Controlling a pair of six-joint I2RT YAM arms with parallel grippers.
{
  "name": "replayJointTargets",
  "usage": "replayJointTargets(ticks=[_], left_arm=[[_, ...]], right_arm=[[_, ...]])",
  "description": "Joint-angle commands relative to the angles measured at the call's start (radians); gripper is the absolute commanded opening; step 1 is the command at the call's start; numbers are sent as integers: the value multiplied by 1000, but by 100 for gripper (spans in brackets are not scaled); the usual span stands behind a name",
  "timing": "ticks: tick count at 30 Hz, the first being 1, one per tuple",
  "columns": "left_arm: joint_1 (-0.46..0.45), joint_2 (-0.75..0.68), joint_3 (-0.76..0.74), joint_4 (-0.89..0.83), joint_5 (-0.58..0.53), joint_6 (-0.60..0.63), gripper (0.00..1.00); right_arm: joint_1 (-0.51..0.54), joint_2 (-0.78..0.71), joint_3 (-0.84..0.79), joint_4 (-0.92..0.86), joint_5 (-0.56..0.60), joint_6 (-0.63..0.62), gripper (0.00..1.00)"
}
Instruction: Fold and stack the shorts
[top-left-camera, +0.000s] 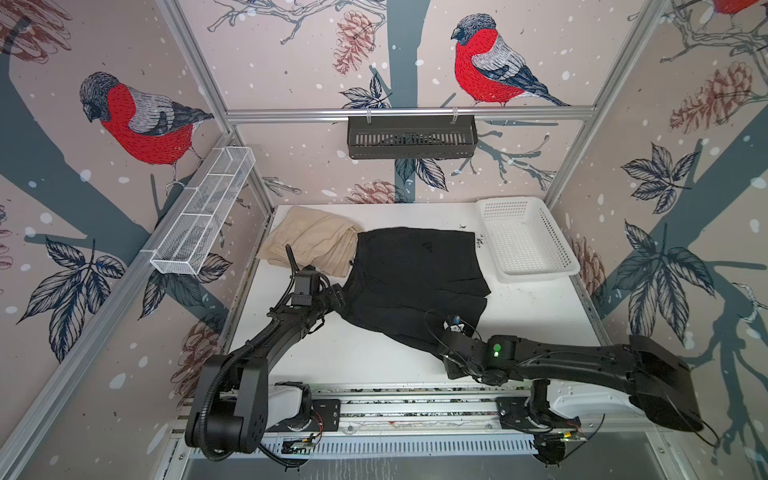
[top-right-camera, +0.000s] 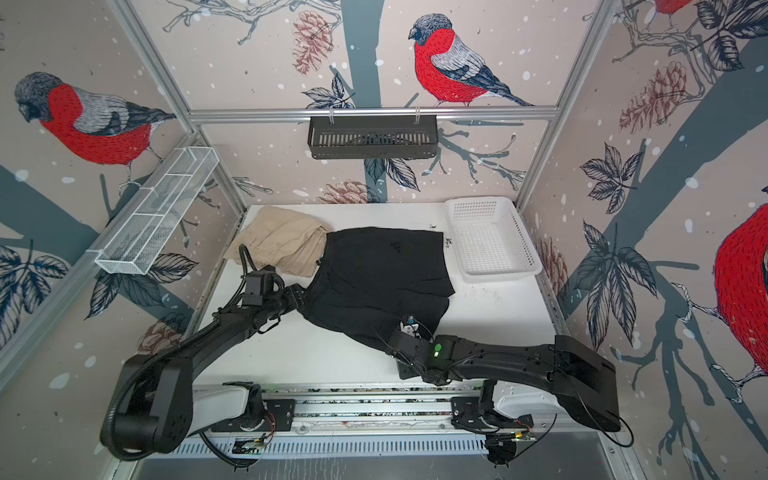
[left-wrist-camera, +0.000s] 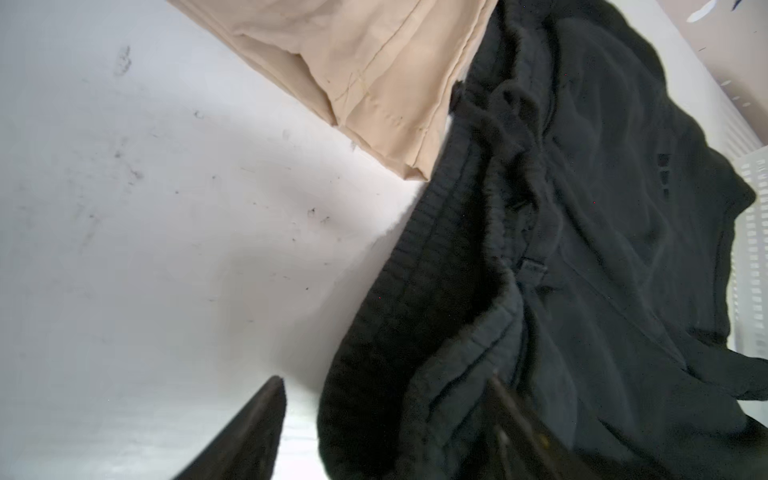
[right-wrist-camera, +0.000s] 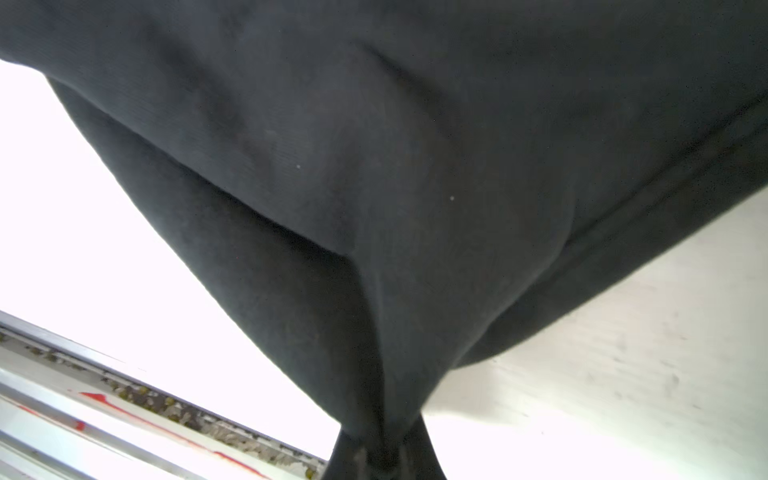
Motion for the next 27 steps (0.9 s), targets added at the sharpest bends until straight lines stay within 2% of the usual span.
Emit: replayJointTargets(ticks=[1,5,8,12,13,14,15,19,23,27], left_arm=[[2,-16,-2,-14,54,39,83],[3,43,-8,-37,80,40,84],[3,77,-28,3,88,33,75],[2,89,-45,66,83,30,40],[3,91,-35,62,67,38,28],[2,90,-20,50,49,48,11],[3,87,-4,33,37,58,0],[3,3,94,-86,-45,107,0],[3,-145,150,-122,-41,73,0],[2,-195,276,-271,-57,104,0]], right_arm=[[6,0,-22,37,-5,16,7],[6,11,-13,21,13,10,7],[6,11,-6,13,24,7,7],[12,-5,18,-23,64,1,6],[12,-12,28,-39,80,-2,6],[14,-23,42,-60,98,-9,5],[16,-33,56,-83,115,-15,4],[26,-103,134,-192,188,-47,3],[27,-197,231,-300,250,-92,3],[30,-247,344,-361,302,-194,3]])
